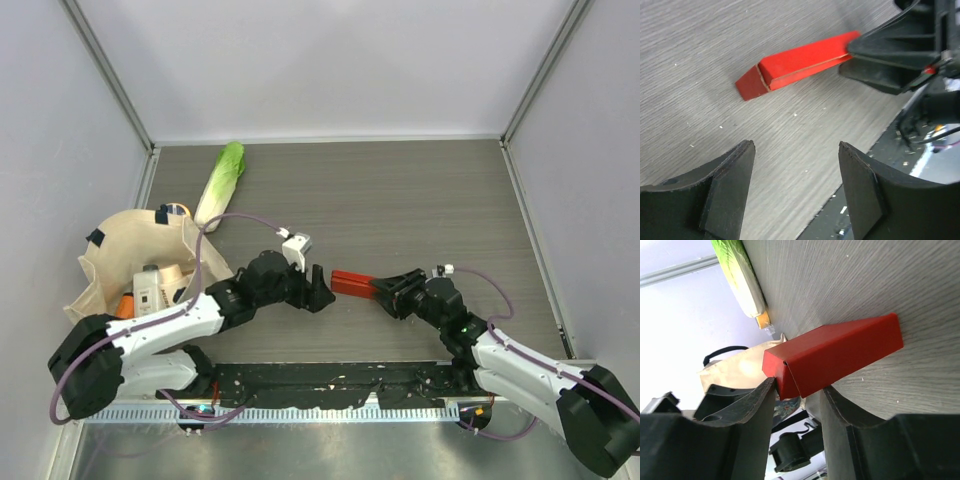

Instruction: Fold the paper box

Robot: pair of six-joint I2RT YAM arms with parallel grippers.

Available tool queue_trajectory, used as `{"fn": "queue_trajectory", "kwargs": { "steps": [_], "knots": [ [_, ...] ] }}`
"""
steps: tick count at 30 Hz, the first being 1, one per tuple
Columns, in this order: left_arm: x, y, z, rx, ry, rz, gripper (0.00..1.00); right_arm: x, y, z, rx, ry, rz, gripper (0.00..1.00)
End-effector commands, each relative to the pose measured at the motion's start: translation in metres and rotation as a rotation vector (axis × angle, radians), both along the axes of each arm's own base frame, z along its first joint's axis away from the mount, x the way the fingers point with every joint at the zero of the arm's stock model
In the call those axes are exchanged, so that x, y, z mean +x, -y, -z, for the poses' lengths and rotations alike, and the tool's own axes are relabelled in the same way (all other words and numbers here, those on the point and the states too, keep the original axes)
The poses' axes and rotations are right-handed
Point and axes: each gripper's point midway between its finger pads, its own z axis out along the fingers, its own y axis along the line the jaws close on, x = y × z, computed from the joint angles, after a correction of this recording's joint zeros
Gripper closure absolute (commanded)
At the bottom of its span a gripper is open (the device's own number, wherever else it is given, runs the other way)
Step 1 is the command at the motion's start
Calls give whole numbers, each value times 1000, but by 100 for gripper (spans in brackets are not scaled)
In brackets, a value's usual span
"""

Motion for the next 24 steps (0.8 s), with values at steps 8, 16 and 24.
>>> {"fn": "queue_trajectory", "kwargs": {
  "steps": [8, 16, 24],
  "knots": [
    [45, 11, -62, -207, -244, -124, 34, -3, 12, 27, -201, 12, -48, 55],
    [57, 17, -34, -249, -305, -95, 54, -1, 12, 25, -222, 30, -56, 55],
    [61, 20, -5, -218, -334, -98, 50, 0, 13, 28, -249, 30, -70, 55]
  ]
}}
